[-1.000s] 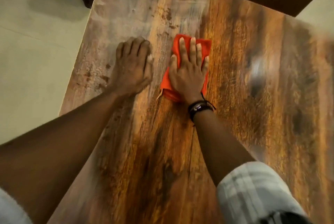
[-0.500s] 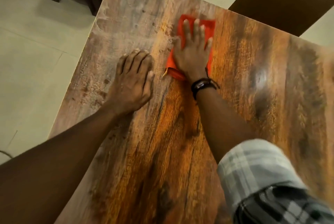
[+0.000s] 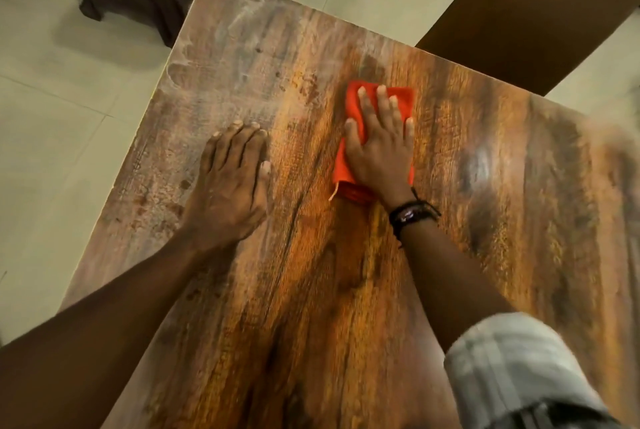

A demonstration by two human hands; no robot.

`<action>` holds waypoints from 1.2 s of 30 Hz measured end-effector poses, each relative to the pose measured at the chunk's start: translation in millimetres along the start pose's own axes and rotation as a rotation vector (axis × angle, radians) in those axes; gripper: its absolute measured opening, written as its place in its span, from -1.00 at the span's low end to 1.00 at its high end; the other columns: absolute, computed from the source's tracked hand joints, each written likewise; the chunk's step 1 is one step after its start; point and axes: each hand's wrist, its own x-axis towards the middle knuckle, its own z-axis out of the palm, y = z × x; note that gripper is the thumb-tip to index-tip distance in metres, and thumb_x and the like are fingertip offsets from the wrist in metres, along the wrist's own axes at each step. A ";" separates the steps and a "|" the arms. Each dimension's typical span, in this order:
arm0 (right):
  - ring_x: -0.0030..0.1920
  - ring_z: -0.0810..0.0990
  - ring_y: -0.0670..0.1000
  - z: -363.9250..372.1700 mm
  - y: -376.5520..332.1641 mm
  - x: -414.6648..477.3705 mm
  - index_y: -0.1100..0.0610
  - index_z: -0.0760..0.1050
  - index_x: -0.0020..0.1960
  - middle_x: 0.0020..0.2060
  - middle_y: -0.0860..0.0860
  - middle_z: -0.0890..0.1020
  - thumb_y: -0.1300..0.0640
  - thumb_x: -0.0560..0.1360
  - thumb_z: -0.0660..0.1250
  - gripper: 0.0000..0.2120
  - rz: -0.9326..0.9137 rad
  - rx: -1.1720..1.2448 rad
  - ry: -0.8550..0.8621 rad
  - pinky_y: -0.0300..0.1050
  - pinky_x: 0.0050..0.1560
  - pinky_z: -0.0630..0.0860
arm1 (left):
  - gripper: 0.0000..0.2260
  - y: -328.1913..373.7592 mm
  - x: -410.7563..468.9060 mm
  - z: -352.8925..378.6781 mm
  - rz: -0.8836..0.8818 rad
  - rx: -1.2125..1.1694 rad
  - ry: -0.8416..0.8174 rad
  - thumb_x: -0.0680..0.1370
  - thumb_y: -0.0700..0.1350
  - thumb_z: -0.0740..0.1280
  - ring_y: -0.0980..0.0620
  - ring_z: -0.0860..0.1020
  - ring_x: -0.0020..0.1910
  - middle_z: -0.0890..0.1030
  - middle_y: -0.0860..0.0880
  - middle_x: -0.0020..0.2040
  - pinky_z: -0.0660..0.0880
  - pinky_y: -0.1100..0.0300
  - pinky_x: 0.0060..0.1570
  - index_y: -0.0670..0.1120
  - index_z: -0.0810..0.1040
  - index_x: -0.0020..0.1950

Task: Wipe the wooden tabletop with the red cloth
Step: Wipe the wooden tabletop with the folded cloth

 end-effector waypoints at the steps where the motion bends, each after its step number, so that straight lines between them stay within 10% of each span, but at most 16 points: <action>1: 0.62 -0.05 0.04 -5.7 5.3 24.1 -0.11 0.01 0.63 0.63 -0.01 0.01 -0.21 0.63 -0.04 -0.41 0.042 0.001 -0.008 0.19 0.58 -0.17 | -0.55 0.7 0.6 0.5 -0.001 0.000 0.002 0.65 -0.04 0.07 -0.15 0.21 0.52 0.32 -0.18 0.49 0.06 -0.12 0.53 -0.20 0.28 0.50; 7: 0.62 -0.17 0.05 -8.7 -29.5 114.3 -0.06 -0.11 0.64 0.63 0.02 -0.12 -0.16 0.70 -0.14 -0.45 0.132 0.031 -0.058 0.18 0.55 -0.31 | -0.56 3.8 2.7 2.1 0.027 0.026 0.038 0.65 -0.04 0.09 -0.16 0.24 0.52 0.35 -0.18 0.49 0.11 -0.15 0.51 -0.20 0.33 0.49; 15: 0.63 -0.08 0.03 35.6 -175.0 121.3 -0.09 -0.04 0.63 0.64 -0.01 -0.03 -0.12 0.69 -0.06 -0.47 -0.261 -0.032 -0.142 0.16 0.58 -0.23 | -0.56 1.9 1.8 4.8 -0.041 0.043 0.102 0.65 -0.06 0.12 -0.19 0.28 0.51 0.36 -0.21 0.49 0.15 -0.17 0.49 -0.22 0.35 0.49; 29: 0.62 -0.15 0.09 -19.8 4.6 155.6 -0.01 -0.07 0.64 0.64 0.06 -0.06 -0.12 0.68 -0.12 -0.44 0.315 0.031 0.006 0.26 0.56 -0.24 | -0.56 5.0 3.8 4.0 -0.053 0.052 0.078 0.65 -0.05 0.10 -0.21 0.24 0.53 0.36 -0.22 0.48 0.16 -0.22 0.47 -0.23 0.36 0.48; 36: 0.62 -0.16 0.06 22.3 -127.1 148.3 -0.05 -0.14 0.64 0.63 0.01 -0.13 -0.15 0.70 -0.13 -0.45 -0.154 -0.033 -0.112 0.22 0.56 -0.29 | -0.51 8.1 3.0 2.9 -0.109 0.034 0.127 0.64 -0.02 0.07 -0.20 0.23 0.53 0.34 -0.23 0.48 0.11 -0.23 0.48 -0.25 0.28 0.50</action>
